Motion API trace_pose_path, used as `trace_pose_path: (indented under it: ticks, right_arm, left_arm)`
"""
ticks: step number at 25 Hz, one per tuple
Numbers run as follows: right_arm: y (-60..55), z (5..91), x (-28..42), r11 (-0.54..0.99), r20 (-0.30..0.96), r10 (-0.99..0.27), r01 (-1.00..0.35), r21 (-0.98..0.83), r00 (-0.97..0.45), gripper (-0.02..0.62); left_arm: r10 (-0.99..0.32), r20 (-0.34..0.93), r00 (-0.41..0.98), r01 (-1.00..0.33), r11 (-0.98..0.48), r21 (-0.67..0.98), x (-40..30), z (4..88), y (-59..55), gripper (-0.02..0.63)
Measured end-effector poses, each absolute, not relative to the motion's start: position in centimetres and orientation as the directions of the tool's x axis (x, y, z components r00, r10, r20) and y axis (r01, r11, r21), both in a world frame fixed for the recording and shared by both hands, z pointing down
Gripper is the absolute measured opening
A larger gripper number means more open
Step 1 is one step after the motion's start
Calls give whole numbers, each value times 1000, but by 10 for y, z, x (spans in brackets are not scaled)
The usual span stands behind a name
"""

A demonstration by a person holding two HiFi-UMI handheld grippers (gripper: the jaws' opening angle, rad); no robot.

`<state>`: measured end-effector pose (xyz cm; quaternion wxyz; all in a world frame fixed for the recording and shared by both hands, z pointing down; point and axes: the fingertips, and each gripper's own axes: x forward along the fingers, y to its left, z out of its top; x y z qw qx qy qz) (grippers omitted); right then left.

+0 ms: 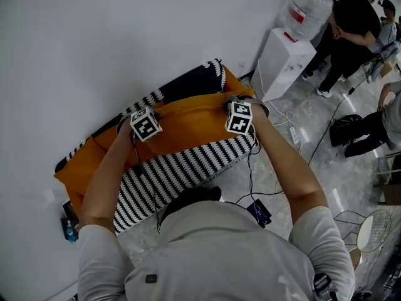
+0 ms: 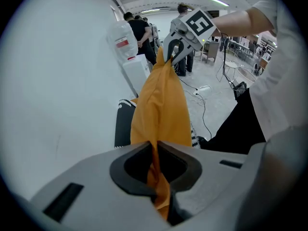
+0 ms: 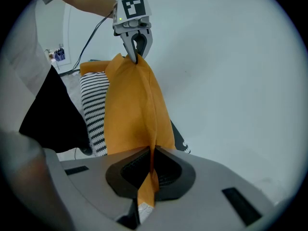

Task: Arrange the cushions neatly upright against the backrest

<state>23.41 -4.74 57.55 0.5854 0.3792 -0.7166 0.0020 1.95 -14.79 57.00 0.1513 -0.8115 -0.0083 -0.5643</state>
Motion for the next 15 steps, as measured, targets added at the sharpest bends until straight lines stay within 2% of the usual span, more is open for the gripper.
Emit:
trace_pose_path:
  ticks: [15]
  right_arm:
    - [-85, 621, 302, 690, 867, -499, -600, 404, 10, 31]
  left_arm:
    - [-73, 931, 358, 193, -970, -150, 75, 606, -162, 32]
